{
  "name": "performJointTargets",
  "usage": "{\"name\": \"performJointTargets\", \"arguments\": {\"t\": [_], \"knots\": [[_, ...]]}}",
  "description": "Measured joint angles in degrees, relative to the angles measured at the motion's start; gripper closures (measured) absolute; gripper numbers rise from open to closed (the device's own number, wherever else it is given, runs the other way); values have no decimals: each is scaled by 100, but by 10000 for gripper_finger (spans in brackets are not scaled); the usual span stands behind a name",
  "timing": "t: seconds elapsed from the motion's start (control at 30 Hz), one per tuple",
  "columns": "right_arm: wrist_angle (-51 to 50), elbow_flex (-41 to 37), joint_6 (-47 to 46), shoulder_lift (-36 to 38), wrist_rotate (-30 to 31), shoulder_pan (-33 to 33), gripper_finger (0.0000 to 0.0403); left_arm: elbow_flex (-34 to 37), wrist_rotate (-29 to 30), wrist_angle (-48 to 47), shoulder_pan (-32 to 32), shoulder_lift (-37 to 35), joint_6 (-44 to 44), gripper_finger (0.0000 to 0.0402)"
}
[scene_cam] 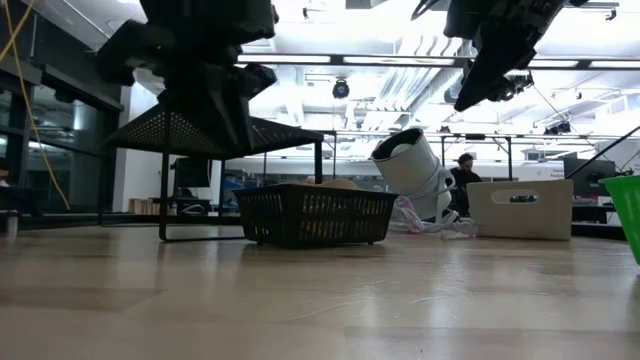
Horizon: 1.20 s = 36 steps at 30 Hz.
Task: Pick & Place Office Desk Supplies
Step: Put the black bin on the shelf
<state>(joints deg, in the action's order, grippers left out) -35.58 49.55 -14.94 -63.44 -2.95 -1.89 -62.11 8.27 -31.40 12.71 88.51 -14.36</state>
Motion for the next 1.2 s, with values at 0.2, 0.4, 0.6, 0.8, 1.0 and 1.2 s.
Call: {"name": "performJointTargets", "arguments": {"t": [0.2,0.4,0.6,0.8,1.0,1.2], "knots": [[162,1,0,0,-1,0,282,0,-20,-68,0,27,-885,318],[185,1,0,0,-1,1,282,-2,-20,15,0,35,-1301,318],[200,1,0,0,-1,2,282,-2,-20,12,5,66,-1310,318],[198,1,0,0,-1,2,282,-2,-50,-55,20,227,-1325,318],[256,1,0,0,-1,0,282,-1,-68,60,5,361,-1335,318],[402,1,0,0,-1,0,282,-4,-53,255,-26,414,-1609,318]]}}
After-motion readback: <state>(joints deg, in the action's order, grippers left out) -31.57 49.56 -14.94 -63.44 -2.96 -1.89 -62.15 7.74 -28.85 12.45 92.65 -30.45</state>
